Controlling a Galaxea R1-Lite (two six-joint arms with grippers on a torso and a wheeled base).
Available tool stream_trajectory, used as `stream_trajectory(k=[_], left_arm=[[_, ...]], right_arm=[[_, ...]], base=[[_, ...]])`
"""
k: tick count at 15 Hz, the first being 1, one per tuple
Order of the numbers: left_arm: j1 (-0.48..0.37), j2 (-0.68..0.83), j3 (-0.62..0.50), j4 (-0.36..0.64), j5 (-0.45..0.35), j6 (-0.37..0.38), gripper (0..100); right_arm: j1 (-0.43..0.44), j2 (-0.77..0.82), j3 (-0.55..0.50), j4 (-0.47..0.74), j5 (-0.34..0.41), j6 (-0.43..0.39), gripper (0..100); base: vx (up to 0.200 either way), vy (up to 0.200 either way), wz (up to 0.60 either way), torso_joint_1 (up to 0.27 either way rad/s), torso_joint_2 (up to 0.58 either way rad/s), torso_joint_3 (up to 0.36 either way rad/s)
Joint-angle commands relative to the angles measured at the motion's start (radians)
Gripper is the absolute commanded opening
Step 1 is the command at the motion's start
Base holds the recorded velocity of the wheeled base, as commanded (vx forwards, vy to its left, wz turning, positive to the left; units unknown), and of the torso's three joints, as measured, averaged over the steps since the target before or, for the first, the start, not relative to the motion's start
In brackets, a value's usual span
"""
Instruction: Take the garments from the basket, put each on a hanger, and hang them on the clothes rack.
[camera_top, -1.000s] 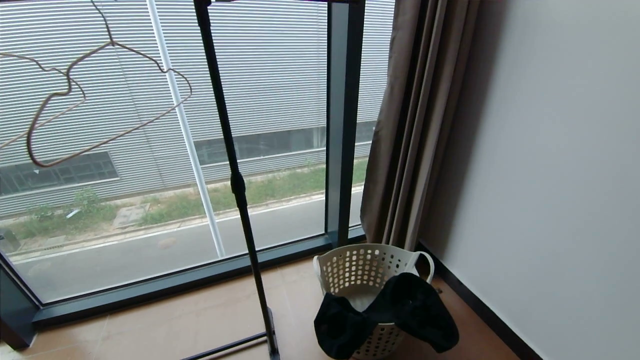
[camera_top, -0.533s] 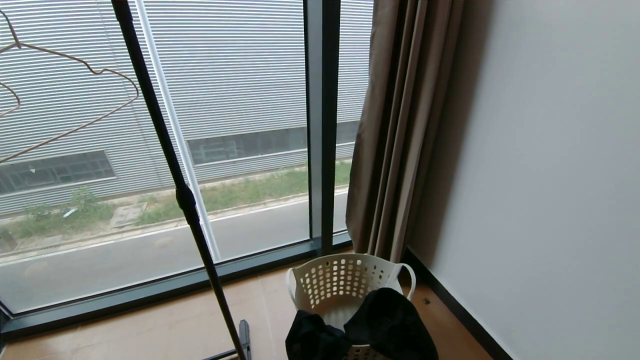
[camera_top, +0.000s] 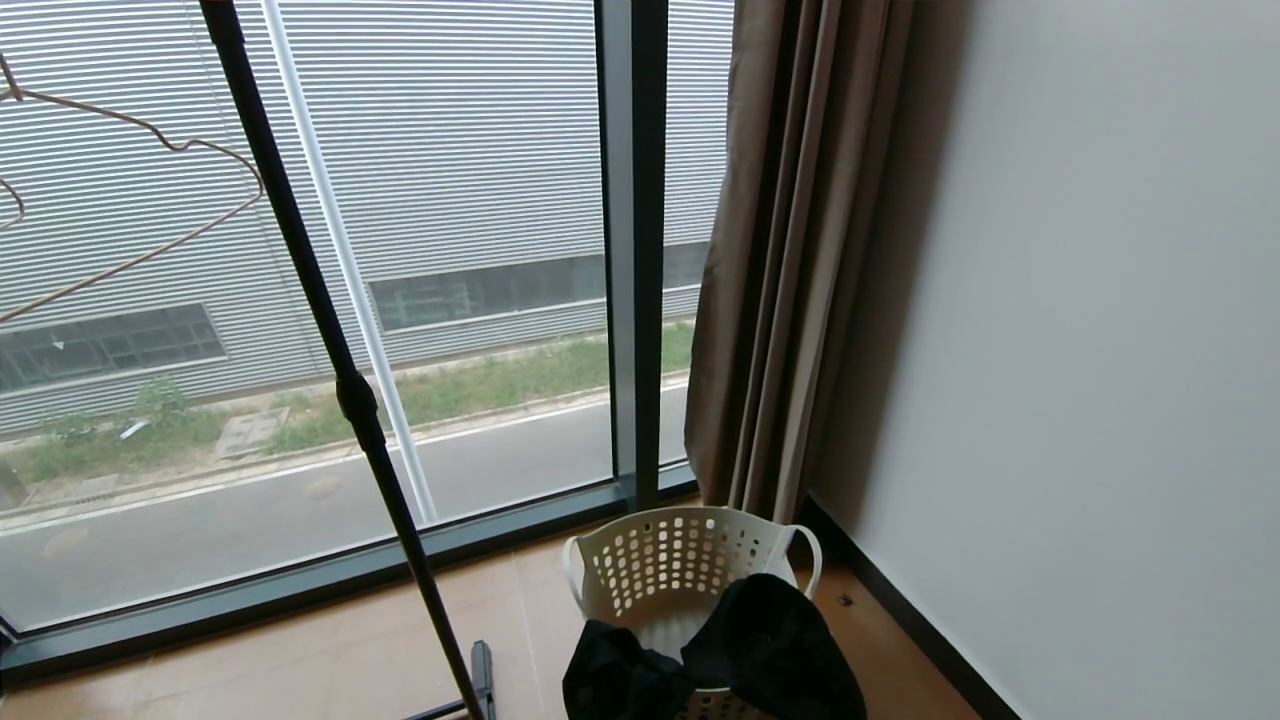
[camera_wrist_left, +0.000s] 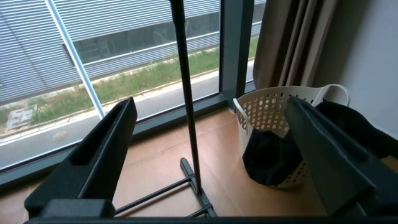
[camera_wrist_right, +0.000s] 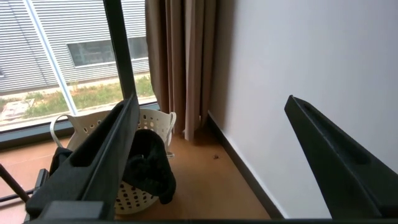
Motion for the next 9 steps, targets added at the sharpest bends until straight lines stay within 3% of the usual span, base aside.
stream_trajectory(k=[1, 9], left_arm=[[-0.001, 0.0, 0.0, 0.0, 0.001, 0.0, 100], [-0.001, 0.001, 0.0, 0.0, 0.001, 0.0, 100]], right_arm=[[-0.001, 0.0, 0.0, 0.0, 0.0, 0.0, 100], [-0.001, 0.0, 0.0, 0.0, 0.0, -0.001, 100]], base=[[0.0, 0.0, 0.0, 0.0, 0.0, 0.0], [0.0, 0.0, 0.0, -0.001, 0.04, 0.033]])
